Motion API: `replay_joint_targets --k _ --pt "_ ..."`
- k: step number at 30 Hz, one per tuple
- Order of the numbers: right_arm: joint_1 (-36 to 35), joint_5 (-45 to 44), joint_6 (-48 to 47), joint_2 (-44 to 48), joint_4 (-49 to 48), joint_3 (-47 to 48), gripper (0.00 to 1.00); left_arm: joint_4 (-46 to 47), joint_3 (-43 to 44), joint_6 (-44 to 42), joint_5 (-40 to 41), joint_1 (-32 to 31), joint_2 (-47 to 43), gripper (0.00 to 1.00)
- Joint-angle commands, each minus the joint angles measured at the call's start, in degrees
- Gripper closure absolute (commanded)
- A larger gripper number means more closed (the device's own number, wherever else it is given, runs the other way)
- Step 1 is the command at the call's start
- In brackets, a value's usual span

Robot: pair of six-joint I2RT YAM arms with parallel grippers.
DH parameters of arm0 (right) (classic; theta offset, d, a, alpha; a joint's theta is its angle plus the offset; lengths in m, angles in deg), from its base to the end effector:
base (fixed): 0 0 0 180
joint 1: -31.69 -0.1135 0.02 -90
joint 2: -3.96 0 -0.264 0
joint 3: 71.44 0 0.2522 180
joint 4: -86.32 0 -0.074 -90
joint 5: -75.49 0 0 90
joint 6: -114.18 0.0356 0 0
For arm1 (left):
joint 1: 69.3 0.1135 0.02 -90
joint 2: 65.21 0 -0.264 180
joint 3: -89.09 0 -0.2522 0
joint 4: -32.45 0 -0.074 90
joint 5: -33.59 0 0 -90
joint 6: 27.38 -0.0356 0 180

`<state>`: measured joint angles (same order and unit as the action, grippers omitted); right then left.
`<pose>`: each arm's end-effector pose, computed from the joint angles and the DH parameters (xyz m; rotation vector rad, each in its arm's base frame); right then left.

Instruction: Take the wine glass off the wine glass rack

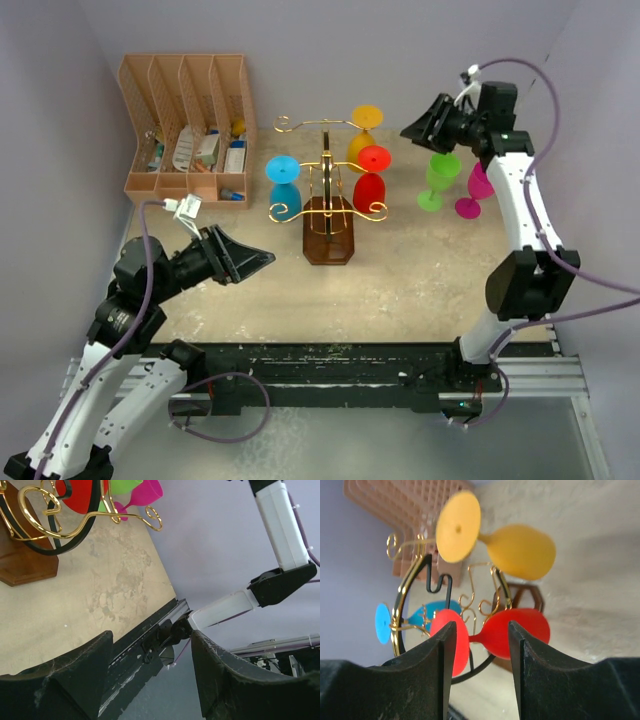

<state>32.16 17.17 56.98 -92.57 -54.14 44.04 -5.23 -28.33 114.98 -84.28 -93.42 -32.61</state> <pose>0.3863 0.0155 0.4210 0.1905 1.9716 0.9044 0.1032 -0.0645 0.3676 -0.0626 1.9001 -1.3671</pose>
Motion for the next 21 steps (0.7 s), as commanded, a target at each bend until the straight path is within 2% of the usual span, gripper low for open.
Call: replay_joint_targets --k 1,11,21 --pt "-0.2 14.9 3.0 1.2 -7.6 -3.5 0.52 -1.6 1.9 -1.2 1.8 0.1 -0.9 0.33" --pt "-1.0 19.5 6.7 4.6 -16.8 -12.5 0.53 -3.0 1.5 -0.6 2.8 0.2 -1.5 0.33" --pt "-2.0 16.8 4.2 3.9 -13.5 -13.3 0.55 -3.1 0.9 0.3 2.8 0.2 -2.2 0.33"
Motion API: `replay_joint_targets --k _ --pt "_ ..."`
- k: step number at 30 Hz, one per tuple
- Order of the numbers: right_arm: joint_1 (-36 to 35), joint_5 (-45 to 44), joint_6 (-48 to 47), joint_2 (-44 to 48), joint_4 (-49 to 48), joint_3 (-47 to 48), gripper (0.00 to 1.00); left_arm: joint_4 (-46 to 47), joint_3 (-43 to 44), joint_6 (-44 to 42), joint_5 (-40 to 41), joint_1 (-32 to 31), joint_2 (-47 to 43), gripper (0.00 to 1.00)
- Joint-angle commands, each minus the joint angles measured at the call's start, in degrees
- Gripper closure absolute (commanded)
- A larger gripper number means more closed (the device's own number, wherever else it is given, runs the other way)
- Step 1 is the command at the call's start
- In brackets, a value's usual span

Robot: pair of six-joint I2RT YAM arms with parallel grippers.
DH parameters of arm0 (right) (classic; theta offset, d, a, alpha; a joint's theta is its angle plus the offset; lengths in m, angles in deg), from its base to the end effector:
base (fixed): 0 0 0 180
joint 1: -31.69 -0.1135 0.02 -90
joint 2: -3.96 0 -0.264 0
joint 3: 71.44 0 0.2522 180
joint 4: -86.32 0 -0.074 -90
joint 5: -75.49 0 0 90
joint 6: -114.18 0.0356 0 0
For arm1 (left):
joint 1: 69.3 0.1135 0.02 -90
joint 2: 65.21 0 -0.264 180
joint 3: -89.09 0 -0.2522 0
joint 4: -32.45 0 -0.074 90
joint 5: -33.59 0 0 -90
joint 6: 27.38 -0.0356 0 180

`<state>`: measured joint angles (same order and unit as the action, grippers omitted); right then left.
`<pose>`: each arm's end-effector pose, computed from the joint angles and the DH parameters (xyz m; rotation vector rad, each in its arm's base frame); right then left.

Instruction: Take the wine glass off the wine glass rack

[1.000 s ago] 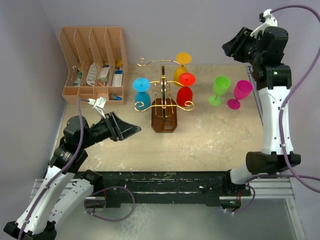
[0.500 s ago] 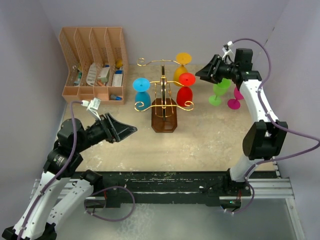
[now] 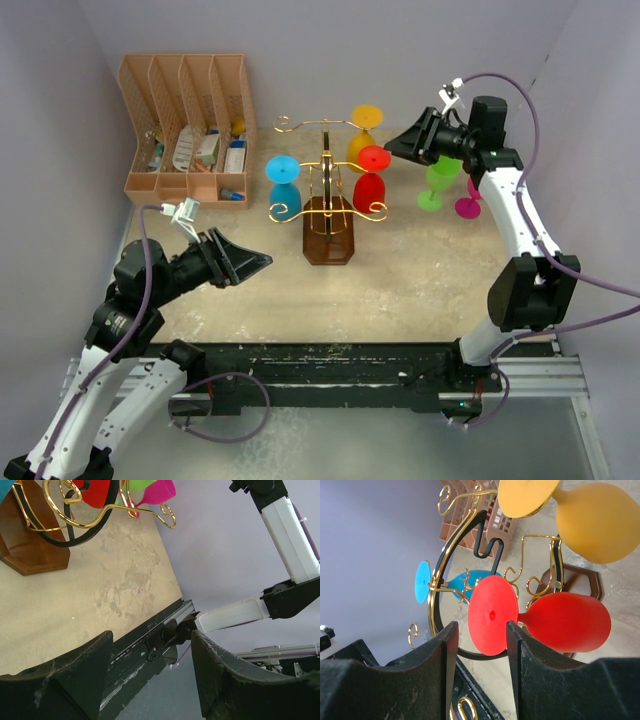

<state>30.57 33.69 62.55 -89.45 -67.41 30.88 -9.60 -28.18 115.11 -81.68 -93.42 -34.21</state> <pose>0.3775 0.0339 0.3869 0.0145 1.9606 1.2467 0.0966 -0.0599 0.3631 -0.1215 1.9367 -1.3220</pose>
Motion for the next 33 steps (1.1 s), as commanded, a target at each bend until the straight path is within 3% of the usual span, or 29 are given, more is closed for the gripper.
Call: replay_joint_targets --k 1,22,25,29,33 --pt "-0.4 0.2 -1.5 0.6 -0.1 -0.3 0.55 1.2 0.6 0.2 0.3 0.2 -0.7 0.33" --pt "-1.4 -0.2 -3.0 -3.3 2.1 1.1 0.61 2.3 -0.5 0.8 0.1 0.2 -0.7 0.33" --pt "-1.7 0.1 -3.1 -3.9 2.0 1.3 0.7 2.3 -0.6 0.8 0.2 0.2 -0.7 0.33" --pt "-1.8 -0.1 -3.1 -3.4 2.1 1.6 0.98 2.3 -0.6 0.7 0.3 0.2 -0.7 0.33" --pt "-1.8 -0.3 -3.2 -2.5 2.6 1.9 1.0 2.5 -0.8 0.9 0.1 0.2 -0.5 0.33"
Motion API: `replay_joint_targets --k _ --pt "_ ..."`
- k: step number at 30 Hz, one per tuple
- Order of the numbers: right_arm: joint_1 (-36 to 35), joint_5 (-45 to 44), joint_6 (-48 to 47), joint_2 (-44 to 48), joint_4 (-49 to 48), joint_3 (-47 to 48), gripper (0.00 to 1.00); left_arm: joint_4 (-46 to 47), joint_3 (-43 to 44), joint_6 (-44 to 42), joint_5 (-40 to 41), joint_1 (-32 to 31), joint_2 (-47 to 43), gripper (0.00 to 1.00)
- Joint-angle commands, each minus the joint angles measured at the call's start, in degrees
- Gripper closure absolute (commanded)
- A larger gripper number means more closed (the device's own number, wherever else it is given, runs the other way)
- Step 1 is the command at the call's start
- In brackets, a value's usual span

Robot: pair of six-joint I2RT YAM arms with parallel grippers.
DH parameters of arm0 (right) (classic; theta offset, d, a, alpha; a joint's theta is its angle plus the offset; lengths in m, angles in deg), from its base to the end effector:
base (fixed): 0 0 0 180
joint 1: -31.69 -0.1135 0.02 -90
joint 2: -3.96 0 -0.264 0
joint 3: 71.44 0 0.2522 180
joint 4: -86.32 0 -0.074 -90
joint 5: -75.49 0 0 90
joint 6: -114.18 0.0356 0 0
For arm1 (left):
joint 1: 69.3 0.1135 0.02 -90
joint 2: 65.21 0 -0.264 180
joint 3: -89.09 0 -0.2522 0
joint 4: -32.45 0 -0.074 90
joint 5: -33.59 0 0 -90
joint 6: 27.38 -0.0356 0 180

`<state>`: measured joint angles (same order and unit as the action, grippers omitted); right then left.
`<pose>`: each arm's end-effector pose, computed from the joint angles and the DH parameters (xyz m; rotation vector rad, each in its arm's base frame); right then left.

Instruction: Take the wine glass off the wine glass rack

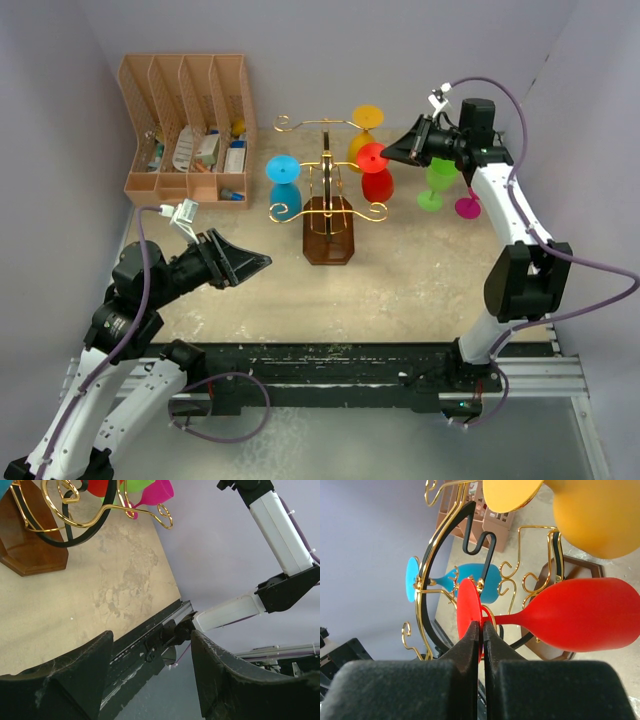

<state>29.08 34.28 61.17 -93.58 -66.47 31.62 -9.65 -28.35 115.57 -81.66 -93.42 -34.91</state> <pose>0.3946 0.0448 0.3635 0.0031 2.0276 1.2723 0.0942 -0.0588 0.3632 -0.1262 1.9294 -1.3290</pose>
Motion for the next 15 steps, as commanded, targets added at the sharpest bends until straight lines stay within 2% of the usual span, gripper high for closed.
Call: replay_joint_targets --k 1,6,15 --pt "-0.3 -0.7 -1.9 1.8 1.7 1.1 1.0 2.6 -0.6 0.4 0.0 0.2 0.3 0.33" --pt "-0.2 0.9 -0.8 3.2 2.1 0.3 1.0 2.8 -0.8 0.6 0.0 0.2 0.3 0.33" --pt "0.4 2.3 5.4 7.1 -4.7 -5.5 1.0 2.8 -0.6 0.8 0.0 0.2 0.2 0.33"
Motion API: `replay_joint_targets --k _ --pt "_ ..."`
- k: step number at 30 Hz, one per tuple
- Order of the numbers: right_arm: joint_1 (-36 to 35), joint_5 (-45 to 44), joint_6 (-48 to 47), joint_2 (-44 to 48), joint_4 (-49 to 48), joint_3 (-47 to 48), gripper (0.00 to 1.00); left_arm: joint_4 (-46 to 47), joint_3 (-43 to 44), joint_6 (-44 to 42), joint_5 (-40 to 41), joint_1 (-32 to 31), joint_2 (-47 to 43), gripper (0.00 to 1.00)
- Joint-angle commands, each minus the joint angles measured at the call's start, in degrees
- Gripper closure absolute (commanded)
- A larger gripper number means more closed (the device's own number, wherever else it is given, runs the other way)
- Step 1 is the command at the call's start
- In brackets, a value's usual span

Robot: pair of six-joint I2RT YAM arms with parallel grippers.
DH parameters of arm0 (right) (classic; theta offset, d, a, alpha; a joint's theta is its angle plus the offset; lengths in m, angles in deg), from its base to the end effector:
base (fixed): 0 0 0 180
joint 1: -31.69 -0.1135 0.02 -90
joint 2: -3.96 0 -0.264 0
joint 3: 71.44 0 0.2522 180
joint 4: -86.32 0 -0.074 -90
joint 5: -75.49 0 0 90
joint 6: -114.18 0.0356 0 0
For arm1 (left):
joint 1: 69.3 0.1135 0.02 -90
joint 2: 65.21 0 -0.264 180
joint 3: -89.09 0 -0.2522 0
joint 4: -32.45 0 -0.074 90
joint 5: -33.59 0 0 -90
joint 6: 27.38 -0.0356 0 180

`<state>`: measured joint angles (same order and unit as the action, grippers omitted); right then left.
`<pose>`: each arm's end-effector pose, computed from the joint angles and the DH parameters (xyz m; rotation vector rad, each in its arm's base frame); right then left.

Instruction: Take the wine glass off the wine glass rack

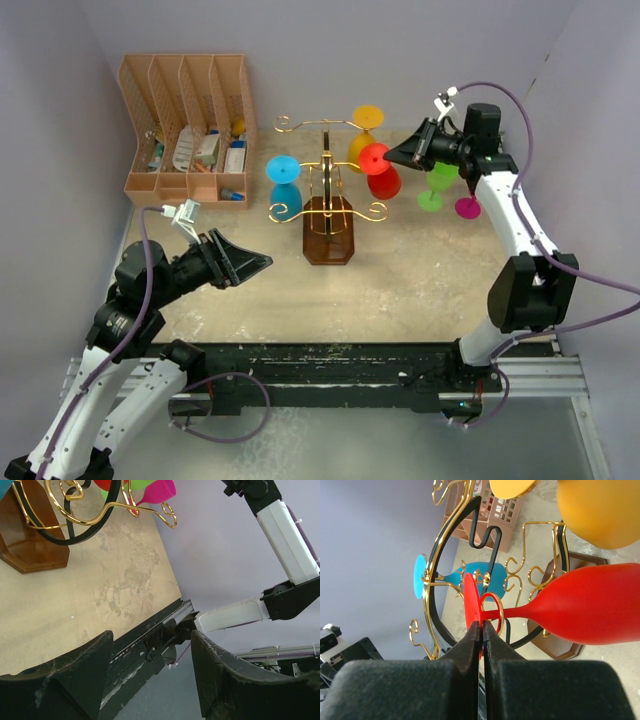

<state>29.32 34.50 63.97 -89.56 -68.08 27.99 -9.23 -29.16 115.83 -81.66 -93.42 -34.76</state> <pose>0.3773 0.0425 0.3702 0.0320 2.0074 1.2972 0.0964 -0.0598 0.3592 -0.1346 1.9399 -1.3297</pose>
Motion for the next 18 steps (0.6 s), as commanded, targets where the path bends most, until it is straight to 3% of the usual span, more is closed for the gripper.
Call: replay_joint_targets --k 1,11,18 --pt "0.2 2.2 2.7 3.4 -3.2 -2.3 1.0 2.3 0.2 0.6 0.1 0.2 0.0 0.33" --pt "0.3 7.0 7.9 6.7 -9.3 -7.6 1.0 3.2 -0.3 0.8 -0.4 0.2 0.4 0.33" --pt "0.8 4.1 8.0 8.1 -8.5 -8.4 1.0 3.8 -0.7 1.1 -0.7 0.2 0.6 0.33"
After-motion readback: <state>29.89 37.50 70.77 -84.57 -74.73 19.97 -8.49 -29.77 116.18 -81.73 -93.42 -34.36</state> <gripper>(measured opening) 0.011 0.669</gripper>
